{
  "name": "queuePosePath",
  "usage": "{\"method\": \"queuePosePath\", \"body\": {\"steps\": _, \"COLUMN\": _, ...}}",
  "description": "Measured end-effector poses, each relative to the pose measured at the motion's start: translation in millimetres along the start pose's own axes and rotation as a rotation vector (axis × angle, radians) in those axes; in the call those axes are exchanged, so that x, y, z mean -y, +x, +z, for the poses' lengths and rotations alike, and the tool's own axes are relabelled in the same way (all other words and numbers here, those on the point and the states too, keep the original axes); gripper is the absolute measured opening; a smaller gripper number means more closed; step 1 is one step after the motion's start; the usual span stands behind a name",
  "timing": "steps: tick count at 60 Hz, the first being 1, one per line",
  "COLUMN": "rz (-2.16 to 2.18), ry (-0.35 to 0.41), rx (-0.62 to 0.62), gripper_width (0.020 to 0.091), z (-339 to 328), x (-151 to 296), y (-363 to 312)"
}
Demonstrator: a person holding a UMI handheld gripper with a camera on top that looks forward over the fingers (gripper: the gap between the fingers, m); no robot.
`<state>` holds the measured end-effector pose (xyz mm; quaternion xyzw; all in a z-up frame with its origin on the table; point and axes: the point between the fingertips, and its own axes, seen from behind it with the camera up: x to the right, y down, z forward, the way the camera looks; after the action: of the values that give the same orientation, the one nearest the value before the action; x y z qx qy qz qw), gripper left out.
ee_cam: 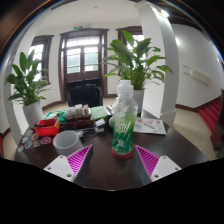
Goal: Pour water
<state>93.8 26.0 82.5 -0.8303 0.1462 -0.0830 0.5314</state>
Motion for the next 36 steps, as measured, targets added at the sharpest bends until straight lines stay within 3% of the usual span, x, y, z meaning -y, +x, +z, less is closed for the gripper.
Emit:
{"method": "queuePosePath", "body": {"steps": 18, "rz": -0.100, "ry": -0.064, "rx": 0.185, "gripper_width": 0.0824, "z": -134.8, "x": -15.0, "y": -75.5}}
{"method": "queuePosePath", "body": {"steps": 36, "rz": -0.101, "ry": -0.039, "rx": 0.244, "gripper_width": 0.0822, "z": -204.0, "x": -7.3, "y": -104.3}}
